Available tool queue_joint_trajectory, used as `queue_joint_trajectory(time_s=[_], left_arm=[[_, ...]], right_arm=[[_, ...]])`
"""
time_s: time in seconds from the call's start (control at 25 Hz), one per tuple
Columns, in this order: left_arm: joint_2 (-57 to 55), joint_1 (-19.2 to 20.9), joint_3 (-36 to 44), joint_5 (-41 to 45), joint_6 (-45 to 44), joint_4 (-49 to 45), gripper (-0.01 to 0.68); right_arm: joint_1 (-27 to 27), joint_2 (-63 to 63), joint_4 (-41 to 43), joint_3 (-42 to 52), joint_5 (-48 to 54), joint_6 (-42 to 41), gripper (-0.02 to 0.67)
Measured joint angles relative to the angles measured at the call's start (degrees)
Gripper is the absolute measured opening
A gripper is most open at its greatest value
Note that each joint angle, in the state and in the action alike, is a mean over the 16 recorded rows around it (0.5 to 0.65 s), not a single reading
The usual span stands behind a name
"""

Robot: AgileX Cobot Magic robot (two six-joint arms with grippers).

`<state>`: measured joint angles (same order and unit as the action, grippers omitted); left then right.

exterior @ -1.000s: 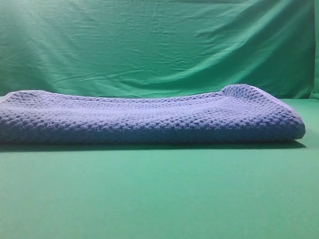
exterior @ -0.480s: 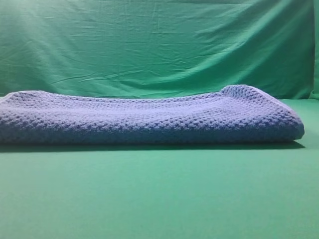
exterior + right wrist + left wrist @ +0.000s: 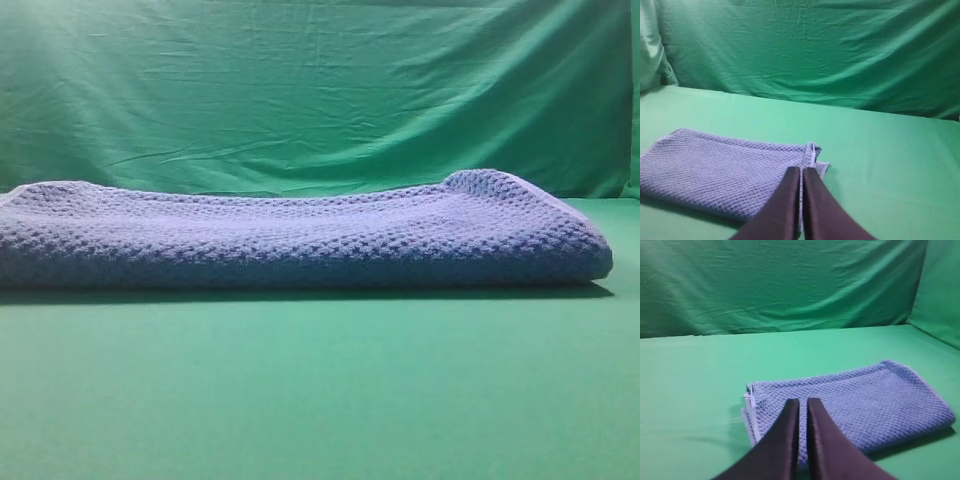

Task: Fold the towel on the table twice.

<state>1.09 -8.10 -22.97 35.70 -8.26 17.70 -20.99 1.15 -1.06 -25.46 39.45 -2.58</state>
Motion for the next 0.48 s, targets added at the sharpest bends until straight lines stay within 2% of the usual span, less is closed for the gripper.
queue_joint_trajectory(time_s=[0.28,0.48], left_arm=[[0.03,0.00,11.68,-13.92,-0.87,-0.25,0.064],[0.03,0.00,17.01,-19.19,-1.99,-0.43,0.064]], right_arm=[[0.00,0.00,1.60,11.83,-15.05,-0.24,0.000],[0.00,0.00,1.89,18.47,-22.17,-0.31,0.000]])
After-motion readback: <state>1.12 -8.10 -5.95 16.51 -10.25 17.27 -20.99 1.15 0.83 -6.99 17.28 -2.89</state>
